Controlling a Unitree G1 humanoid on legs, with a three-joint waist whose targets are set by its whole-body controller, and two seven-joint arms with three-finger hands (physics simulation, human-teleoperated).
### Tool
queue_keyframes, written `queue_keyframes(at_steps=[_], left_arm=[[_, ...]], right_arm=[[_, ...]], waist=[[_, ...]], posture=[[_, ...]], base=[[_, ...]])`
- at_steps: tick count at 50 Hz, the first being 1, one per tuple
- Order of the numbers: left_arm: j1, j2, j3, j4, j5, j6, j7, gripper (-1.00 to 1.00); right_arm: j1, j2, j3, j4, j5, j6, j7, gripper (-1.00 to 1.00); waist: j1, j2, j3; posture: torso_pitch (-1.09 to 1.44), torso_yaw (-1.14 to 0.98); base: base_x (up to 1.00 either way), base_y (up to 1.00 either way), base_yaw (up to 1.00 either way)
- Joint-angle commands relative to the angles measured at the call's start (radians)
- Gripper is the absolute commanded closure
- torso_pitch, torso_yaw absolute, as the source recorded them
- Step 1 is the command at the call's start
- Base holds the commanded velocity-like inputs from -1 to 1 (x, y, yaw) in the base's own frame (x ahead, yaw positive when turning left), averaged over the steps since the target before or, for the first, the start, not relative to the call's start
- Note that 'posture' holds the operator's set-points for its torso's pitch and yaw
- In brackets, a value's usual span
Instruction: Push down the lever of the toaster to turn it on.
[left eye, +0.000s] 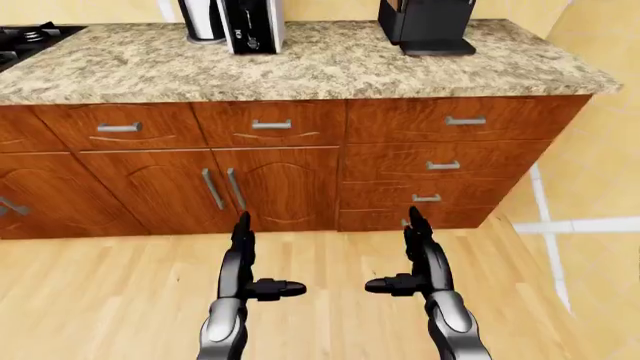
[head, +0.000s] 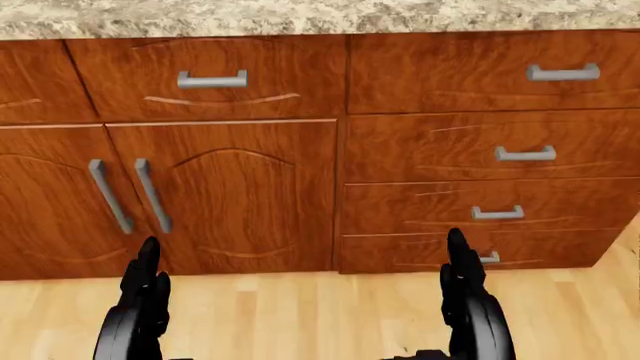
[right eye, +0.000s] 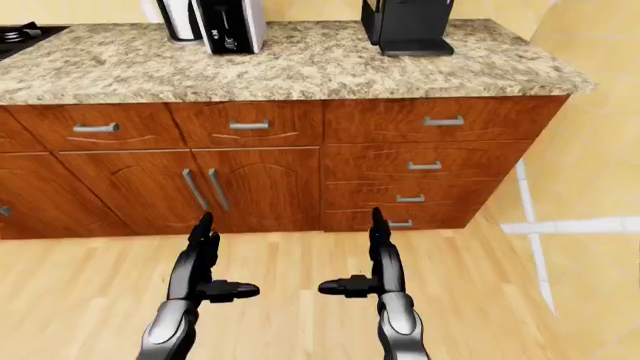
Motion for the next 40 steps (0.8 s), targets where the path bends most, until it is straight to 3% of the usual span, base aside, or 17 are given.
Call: queue_keyframes(at_steps=[1, 3, 4, 5, 7, 8, 19, 26, 32, 40], left_arm=[[-0.028, 0.002, 0.002, -0.100, -0.008, -0.045, 0.000, -1.00], [-0.028, 0.001, 0.003, -0.109, -0.010, -0.038, 0.003, -1.00], [-0.027, 0.002, 0.004, -0.110, -0.010, -0.039, 0.003, -1.00], [-0.027, 0.002, 0.005, -0.104, -0.010, -0.043, 0.002, -1.00], [-0.029, 0.002, 0.005, -0.100, -0.010, -0.045, 0.003, -1.00], [-0.026, 0.002, 0.003, -0.110, -0.010, -0.037, 0.003, -1.00], [-0.023, 0.001, 0.002, -0.114, -0.009, -0.035, 0.003, -1.00], [-0.069, -0.004, 0.016, -0.094, -0.065, 0.024, 0.010, -1.00], [-0.169, 0.018, 0.032, -0.059, -0.069, 0.067, 0.035, -1.00], [-0.341, 0.066, 0.066, -0.166, -0.105, 0.308, 0.047, -1.00]], right_arm=[[-0.031, -0.004, -0.002, -0.080, 0.006, -0.057, 0.002, -1.00], [-0.028, -0.003, -0.001, -0.090, 0.002, -0.050, -0.001, -1.00], [-0.027, -0.003, -0.001, -0.090, 0.002, -0.052, -0.002, -1.00], [-0.027, -0.004, -0.003, -0.080, 0.004, -0.061, 0.000, -1.00], [-0.030, -0.005, -0.004, -0.076, 0.005, -0.064, 0.001, -1.00], [-0.028, -0.004, -0.003, -0.085, 0.004, -0.056, 0.000, -1.00], [-0.025, -0.007, -0.010, -0.109, 0.000, -0.041, -0.011, -1.00], [-0.058, -0.009, -0.024, -0.127, 0.008, -0.001, -0.029, -1.00], [-0.124, -0.032, -0.044, -0.173, 0.007, 0.108, -0.043, -1.00], [-0.266, -0.080, -0.061, -0.306, -0.021, 0.362, -0.046, -1.00]], waist=[[-0.002, -0.008, -0.001], [0.007, -0.001, -0.062], [0.007, -0.001, -0.052], [0.006, -0.007, -0.017], [0.007, -0.008, -0.069], [0.008, -0.008, -0.074], [0.008, -0.005, -0.085], [0.008, -0.005, -0.092], [0.008, -0.005, -0.090], [0.008, -0.006, -0.088]], posture=[[0.00, 0.00], [0.00, 0.00], [0.00, 0.00], [0.00, 0.00], [0.00, 0.00], [0.00, 0.00], [0.00, 0.00], [0.00, 0.00], [0.00, 0.00], [0.00, 0.00]], base=[[0.00, 0.00, 0.00], [0.00, 0.00, 0.00], [0.00, 0.00, 0.00], [0.00, 0.00, 0.00], [0.00, 0.00, 0.00], [0.00, 0.00, 0.00], [0.00, 0.00, 0.00], [0.00, 0.00, 0.00], [0.00, 0.00, 0.00], [0.00, 0.00, 0.00]])
